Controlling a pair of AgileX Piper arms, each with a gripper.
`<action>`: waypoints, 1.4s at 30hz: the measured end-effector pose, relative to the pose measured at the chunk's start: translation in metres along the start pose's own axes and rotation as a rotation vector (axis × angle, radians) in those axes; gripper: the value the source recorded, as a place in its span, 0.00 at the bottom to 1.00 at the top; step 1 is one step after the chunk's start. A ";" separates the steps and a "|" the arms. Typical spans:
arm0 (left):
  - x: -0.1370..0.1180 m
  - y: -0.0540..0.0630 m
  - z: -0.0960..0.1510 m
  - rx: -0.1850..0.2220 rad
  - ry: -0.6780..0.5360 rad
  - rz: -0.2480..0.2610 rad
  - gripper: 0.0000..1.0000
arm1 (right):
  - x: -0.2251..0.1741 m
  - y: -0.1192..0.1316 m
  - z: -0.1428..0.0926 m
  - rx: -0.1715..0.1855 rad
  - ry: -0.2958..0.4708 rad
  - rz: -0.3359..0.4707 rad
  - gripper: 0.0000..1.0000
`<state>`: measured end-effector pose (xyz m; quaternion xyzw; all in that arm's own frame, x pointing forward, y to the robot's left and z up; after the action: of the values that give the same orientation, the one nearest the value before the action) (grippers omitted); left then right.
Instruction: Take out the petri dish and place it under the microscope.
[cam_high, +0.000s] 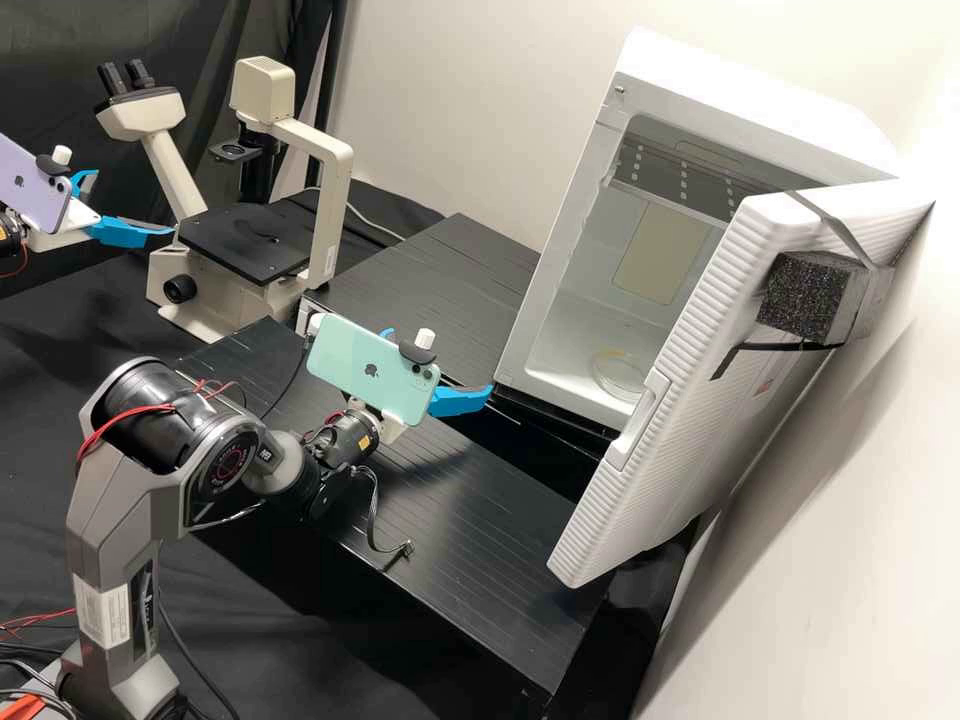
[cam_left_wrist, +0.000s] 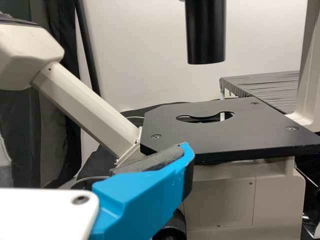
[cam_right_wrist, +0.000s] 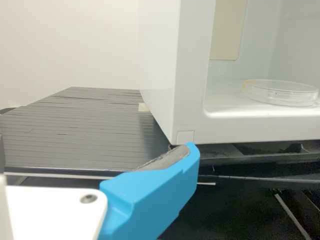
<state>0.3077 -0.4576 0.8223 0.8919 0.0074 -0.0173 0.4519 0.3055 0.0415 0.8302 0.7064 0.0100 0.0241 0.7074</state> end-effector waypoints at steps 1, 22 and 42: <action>0.000 0.000 0.000 0.000 0.000 0.000 1.00 | 0.000 0.000 0.000 0.000 0.000 0.000 1.00; 0.000 0.000 0.000 0.000 0.000 0.000 1.00 | -0.061 0.050 0.031 0.001 0.039 0.218 1.00; 0.000 0.000 0.000 0.000 0.000 0.000 1.00 | 0.006 0.111 0.086 -0.084 -0.038 0.344 1.00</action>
<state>0.3077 -0.4576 0.8223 0.8919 0.0074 -0.0173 0.4519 0.3134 -0.0436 0.9410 0.6679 -0.1254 0.1321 0.7216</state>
